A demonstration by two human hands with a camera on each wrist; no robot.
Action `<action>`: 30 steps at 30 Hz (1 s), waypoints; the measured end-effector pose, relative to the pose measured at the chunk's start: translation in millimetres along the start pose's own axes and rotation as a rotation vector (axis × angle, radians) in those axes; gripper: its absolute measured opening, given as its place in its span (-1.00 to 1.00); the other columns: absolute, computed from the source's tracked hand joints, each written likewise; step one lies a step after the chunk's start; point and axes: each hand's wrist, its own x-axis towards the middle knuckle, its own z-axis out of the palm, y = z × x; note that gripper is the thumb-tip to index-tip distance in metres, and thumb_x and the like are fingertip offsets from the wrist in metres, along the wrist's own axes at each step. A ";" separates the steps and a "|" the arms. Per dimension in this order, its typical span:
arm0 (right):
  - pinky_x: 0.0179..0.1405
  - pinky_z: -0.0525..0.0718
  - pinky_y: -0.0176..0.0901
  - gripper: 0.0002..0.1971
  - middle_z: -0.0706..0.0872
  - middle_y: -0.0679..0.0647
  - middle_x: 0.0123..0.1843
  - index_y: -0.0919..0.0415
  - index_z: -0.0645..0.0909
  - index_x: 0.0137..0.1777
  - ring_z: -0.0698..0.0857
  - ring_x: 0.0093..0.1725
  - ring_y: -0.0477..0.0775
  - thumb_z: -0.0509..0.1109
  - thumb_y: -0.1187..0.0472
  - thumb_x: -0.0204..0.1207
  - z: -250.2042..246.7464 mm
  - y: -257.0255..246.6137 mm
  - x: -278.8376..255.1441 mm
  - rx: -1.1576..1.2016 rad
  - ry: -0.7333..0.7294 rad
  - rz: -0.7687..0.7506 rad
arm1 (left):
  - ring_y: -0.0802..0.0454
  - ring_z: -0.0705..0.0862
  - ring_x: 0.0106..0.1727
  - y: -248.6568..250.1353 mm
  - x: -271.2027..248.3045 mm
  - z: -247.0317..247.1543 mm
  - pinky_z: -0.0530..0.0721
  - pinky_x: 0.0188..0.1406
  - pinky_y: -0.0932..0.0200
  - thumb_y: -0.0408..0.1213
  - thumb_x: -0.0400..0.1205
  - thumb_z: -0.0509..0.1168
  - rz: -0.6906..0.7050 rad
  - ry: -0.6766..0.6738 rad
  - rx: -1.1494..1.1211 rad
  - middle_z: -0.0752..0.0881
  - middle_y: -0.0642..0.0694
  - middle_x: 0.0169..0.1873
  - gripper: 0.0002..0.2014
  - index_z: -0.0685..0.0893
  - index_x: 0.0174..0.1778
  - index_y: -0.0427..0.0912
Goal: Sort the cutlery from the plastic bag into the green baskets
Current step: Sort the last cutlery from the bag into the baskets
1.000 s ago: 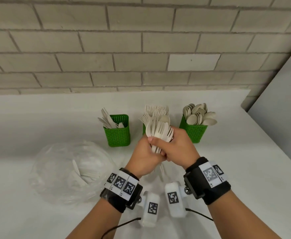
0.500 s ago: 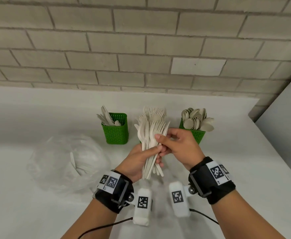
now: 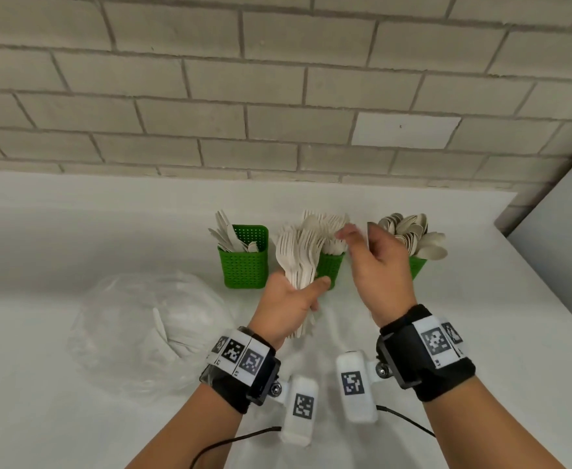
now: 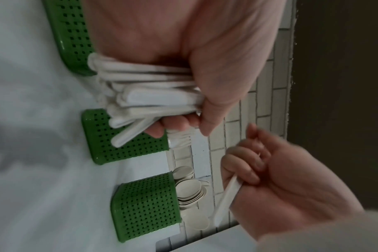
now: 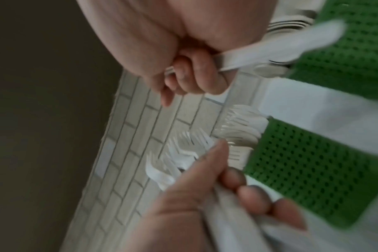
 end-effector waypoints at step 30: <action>-0.38 0.39 -0.44 -0.71 0.55 -0.06 -0.37 0.08 0.53 -0.39 0.52 -0.40 -0.21 0.53 0.13 0.50 22.1 -33.9 19.6 -0.418 -0.279 -0.161 | 0.04 0.54 -0.46 0.5 -3.0 -16.3 0.58 -0.41 0.11 -0.40 0.54 0.50 0.006 -0.075 0.116 0.60 -0.13 -0.42 -0.84 0.65 -0.21 -0.37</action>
